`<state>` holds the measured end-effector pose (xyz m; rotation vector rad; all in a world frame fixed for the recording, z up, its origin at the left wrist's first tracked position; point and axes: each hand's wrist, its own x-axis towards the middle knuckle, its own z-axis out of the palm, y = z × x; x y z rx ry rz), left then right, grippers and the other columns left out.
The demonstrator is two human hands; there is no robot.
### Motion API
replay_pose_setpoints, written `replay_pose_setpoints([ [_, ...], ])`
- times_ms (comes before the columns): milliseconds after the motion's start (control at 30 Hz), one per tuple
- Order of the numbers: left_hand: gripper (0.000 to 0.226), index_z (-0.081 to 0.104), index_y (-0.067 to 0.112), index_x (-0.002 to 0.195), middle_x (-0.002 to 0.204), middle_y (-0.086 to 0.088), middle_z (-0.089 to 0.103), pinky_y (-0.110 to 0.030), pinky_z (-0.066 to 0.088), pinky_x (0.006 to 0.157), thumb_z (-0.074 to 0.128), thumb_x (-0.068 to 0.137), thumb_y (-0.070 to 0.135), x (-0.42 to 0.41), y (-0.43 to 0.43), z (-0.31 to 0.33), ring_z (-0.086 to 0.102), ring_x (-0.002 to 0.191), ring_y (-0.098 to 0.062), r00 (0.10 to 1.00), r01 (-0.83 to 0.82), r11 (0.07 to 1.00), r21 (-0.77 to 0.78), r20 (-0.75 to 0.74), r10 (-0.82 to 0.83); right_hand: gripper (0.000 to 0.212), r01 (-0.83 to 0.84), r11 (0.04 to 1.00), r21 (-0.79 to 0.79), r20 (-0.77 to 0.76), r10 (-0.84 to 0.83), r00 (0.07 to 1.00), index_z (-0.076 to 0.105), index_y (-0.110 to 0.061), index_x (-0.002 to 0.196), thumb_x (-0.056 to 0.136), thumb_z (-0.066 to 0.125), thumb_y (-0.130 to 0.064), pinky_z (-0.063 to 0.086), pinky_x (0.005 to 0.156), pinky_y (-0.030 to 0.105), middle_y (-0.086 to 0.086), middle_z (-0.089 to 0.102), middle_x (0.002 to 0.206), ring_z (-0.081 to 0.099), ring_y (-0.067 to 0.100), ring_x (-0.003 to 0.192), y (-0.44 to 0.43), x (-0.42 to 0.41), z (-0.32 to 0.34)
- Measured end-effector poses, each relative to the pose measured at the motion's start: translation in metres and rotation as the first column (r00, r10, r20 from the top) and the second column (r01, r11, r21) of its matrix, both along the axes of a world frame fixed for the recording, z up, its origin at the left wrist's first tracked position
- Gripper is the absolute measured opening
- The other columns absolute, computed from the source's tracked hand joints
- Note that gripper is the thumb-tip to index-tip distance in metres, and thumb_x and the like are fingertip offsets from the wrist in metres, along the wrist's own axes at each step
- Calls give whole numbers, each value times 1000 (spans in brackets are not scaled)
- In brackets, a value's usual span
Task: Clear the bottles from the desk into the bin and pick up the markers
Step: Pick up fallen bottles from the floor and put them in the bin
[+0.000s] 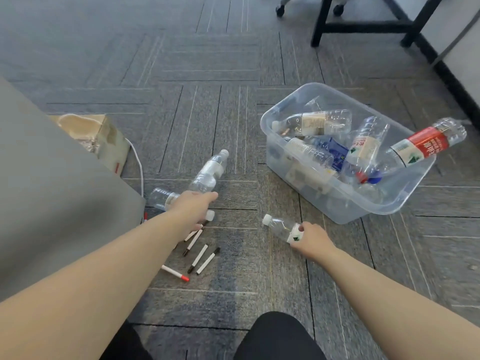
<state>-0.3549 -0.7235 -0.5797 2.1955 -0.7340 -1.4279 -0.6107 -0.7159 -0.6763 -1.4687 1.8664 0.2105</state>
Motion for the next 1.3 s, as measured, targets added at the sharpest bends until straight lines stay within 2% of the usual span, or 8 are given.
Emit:
replay_pose_setpoints([
  [100, 55, 44, 15, 137, 124, -6, 50, -39, 52, 88, 61, 91, 41, 21, -4, -14, 56, 112, -24, 999, -33, 999, 28, 19, 33, 56, -50, 999, 3, -108, 50, 993, 44, -9, 131, 82, 57, -32, 43, 100, 42, 17, 46, 130, 45, 36, 122, -14, 11, -13],
  [400, 58, 39, 13, 144, 136, -9, 48, -39, 49, 87, 58, 94, 36, 68, -2, -55, 54, 107, -22, 991, -130, 979, 156, 32, 127, 78, -14, 979, 203, -216, 58, 975, 31, -12, 136, 73, 73, -27, 42, 102, 45, 14, 39, 137, 45, 35, 125, -4, 35, -61],
  [600, 45, 46, 7, 133, 92, -5, 54, -40, 48, 87, 57, 95, 30, 95, -26, -70, 53, 89, -22, 963, -271, 948, 167, 54, 265, 60, -52, 995, 88, -89, 60, 994, 43, -10, 116, 64, 62, -30, 54, 80, 39, 9, 55, 113, 60, 30, 102, -26, 73, -17],
  [667, 51, 44, 6, 136, 117, -12, 58, -42, 48, 93, 60, 93, 29, 99, -39, -76, 55, 97, -25, 929, -368, 913, 176, 24, 370, 52, -85, 996, 2, -28, 85, 996, 44, -11, 107, 62, 62, -30, 52, 72, 37, 9, 56, 104, 62, 29, 94, -37, 85, -15],
  [700, 56, 41, 7, 139, 131, -15, 53, -44, 47, 94, 61, 92, 29, 101, -45, -82, 55, 108, -28, 910, -407, 893, 191, 7, 414, 49, -43, 985, 165, -51, 52, 997, 44, -12, 104, 63, 64, -29, 50, 67, 35, 8, 56, 102, 61, 28, 90, 9, 19, 3],
  [833, 65, 38, 8, 144, 144, -15, 45, -46, 50, 89, 62, 88, 31, 105, -55, -110, 51, 125, -35, 837, -520, 819, 241, -46, 545, 41, -141, 989, -55, 125, 147, 981, 45, -14, 95, 64, 71, -20, 40, 49, 27, 2, 55, 86, 58, 19, 70, -59, 123, 19],
  [1100, 60, 45, 7, 126, 113, -12, 50, -43, 57, 78, 69, 77, 32, 85, -49, -159, 56, 100, -31, 730, -649, 724, 234, -76, 679, 42, -199, 972, -124, 194, 220, 956, 49, -16, 99, 66, 74, -22, 47, 58, 27, 1, 59, 90, 60, 14, 75, -64, 127, 39],
  [1300, 47, 59, -3, 119, 111, -19, 63, -40, 59, 71, 70, 84, 25, 89, -39, -163, 64, 94, -33, 737, -667, 721, 191, 23, 676, 69, 25, 999, -47, 205, -15, 979, 32, -14, 120, 70, 78, -29, 42, 56, 25, -4, 55, 89, 55, 10, 73, -65, 98, 46],
])
